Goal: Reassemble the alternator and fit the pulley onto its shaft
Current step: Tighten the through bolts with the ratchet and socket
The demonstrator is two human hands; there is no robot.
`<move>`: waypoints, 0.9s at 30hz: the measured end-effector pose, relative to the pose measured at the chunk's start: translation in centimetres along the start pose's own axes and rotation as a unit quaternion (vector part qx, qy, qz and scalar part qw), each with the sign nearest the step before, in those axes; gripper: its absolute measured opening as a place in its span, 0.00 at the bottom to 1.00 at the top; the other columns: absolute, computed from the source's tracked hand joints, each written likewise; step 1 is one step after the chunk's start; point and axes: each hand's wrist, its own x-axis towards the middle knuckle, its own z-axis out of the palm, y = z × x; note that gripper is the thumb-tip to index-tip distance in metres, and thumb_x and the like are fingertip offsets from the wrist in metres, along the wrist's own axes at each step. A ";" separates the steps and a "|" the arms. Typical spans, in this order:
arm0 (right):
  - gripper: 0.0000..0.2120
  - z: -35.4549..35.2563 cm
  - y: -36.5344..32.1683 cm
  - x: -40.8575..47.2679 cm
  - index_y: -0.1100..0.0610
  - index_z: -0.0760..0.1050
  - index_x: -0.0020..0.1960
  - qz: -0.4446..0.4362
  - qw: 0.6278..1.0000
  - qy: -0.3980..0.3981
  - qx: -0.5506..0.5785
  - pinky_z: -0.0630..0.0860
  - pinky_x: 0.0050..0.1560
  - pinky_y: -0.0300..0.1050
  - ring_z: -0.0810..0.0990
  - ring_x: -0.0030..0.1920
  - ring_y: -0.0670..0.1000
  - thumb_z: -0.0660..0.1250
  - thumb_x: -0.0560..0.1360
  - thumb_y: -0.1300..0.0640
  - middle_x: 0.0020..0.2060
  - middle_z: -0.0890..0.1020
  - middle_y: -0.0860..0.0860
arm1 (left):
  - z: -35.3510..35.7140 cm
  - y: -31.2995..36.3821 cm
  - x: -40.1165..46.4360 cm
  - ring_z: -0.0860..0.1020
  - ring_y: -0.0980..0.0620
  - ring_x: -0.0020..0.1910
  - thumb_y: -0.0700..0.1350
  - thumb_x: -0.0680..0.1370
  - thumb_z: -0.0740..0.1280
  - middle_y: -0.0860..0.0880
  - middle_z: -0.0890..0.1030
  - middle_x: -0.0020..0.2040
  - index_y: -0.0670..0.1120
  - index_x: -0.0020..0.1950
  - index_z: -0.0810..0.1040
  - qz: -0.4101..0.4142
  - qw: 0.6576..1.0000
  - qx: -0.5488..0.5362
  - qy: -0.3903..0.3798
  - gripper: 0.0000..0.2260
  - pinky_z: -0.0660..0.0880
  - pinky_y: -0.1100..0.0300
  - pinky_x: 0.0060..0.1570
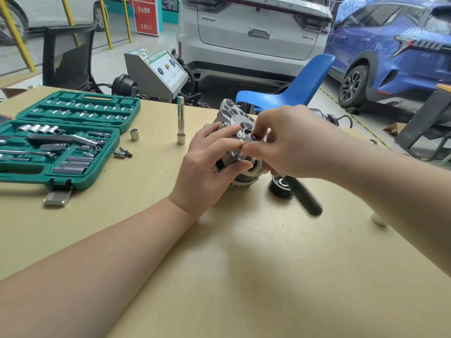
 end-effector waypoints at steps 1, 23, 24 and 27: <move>0.15 0.2 -0.4 0.0 0.53 0.76 0.48 0.021 1.000 -0.005 0.020 0.83 0.40 0.49 0.83 0.37 0.49 0.68 0.79 0.41 0.37 0.83 0.49 | 0.0 0.0 -0.1 0.73 0.48 0.75 0.43 0.77 0.80 0.49 0.80 0.69 0.40 0.59 0.86 0.000 1.000 0.003 -0.004 0.14 0.70 0.45 0.77; 0.13 0.9 0.9 0.1 0.50 0.76 0.45 -0.004 0.999 0.026 0.042 0.74 0.27 0.39 0.81 0.30 0.43 0.70 0.76 0.41 0.29 0.83 0.47 | 0.1 0.0 -0.2 0.73 0.44 0.75 0.42 0.76 0.81 0.49 0.81 0.70 0.40 0.60 0.84 -0.036 0.999 -0.019 -0.007 0.15 0.69 0.51 0.77; 0.13 1.2 0.6 0.1 0.51 0.76 0.44 0.020 0.997 0.023 0.071 0.73 0.23 0.37 0.81 0.26 0.43 0.69 0.77 0.42 0.27 0.83 0.48 | 0.1 -0.2 -0.2 0.73 0.44 0.75 0.42 0.77 0.80 0.49 0.80 0.70 0.40 0.58 0.85 -0.024 1.000 -0.013 -0.010 0.13 0.68 0.51 0.78; 0.14 1.2 0.2 -0.1 0.52 0.77 0.46 0.025 0.998 0.015 0.058 0.79 0.26 0.43 0.82 0.26 0.44 0.68 0.78 0.41 0.28 0.84 0.49 | 0.1 -0.5 -0.2 0.72 0.45 0.74 0.43 0.78 0.79 0.49 0.80 0.70 0.39 0.55 0.86 -0.008 1.000 -0.004 -0.010 0.10 0.67 0.51 0.78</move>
